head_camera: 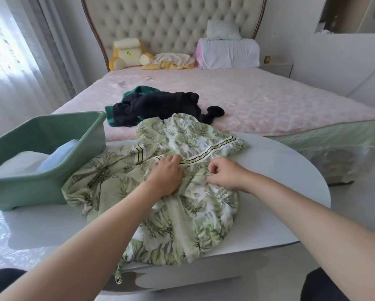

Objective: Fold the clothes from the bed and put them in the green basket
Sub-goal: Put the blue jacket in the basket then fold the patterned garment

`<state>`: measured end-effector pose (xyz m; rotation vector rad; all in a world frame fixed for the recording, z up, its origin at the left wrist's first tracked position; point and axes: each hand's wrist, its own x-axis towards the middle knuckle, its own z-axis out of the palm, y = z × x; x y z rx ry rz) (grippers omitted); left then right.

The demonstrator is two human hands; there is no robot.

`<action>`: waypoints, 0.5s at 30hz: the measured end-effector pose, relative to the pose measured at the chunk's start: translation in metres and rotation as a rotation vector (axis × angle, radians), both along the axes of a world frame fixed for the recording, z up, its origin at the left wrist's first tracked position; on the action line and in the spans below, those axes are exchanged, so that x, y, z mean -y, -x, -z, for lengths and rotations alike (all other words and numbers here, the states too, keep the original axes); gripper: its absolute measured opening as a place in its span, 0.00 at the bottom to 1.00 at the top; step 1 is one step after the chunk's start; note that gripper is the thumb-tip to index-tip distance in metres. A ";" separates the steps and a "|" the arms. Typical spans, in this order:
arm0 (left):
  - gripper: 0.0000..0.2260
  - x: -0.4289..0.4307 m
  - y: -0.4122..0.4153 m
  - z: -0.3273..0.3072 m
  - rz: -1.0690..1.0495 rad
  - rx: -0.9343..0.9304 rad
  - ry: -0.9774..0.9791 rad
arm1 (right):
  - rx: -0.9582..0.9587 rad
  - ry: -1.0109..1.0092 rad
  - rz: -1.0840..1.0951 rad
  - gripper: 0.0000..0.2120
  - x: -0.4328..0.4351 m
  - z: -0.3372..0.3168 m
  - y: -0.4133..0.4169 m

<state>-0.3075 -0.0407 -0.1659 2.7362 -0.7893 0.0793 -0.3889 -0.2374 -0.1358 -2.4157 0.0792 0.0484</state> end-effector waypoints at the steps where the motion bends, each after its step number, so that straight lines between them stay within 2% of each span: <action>1: 0.21 0.000 0.001 0.004 -0.018 -0.073 0.009 | -0.051 0.159 -0.014 0.07 0.005 -0.004 0.000; 3: 0.26 -0.001 0.004 0.008 -0.049 -0.148 -0.027 | -0.369 0.504 -0.102 0.03 0.013 -0.015 0.005; 4: 0.27 -0.003 0.003 0.009 -0.044 -0.141 -0.063 | -0.596 0.589 -0.164 0.10 0.017 -0.020 0.010; 5: 0.28 -0.004 0.003 0.008 -0.027 -0.119 -0.106 | -0.808 0.597 -0.216 0.15 0.018 -0.026 0.015; 6: 0.30 -0.005 0.001 0.009 -0.006 -0.100 -0.156 | -0.956 0.555 -0.251 0.15 0.017 -0.032 0.019; 7: 0.34 -0.006 0.001 0.009 0.017 -0.093 -0.209 | -1.024 0.506 -0.276 0.13 0.015 -0.039 0.023; 9: 0.41 -0.004 0.001 0.012 0.053 -0.113 -0.308 | -0.923 0.421 -0.270 0.10 0.011 -0.047 0.024; 11: 0.43 -0.003 0.002 0.013 0.086 -0.133 -0.374 | -0.578 0.349 -0.164 0.12 0.011 -0.044 0.014; 13: 0.42 -0.004 0.003 0.009 0.135 -0.078 -0.396 | -0.248 0.350 -0.045 0.10 0.011 -0.031 0.002; 15: 0.36 -0.005 0.007 0.003 0.191 -0.015 -0.305 | -0.057 0.489 -0.055 0.06 0.008 -0.014 -0.003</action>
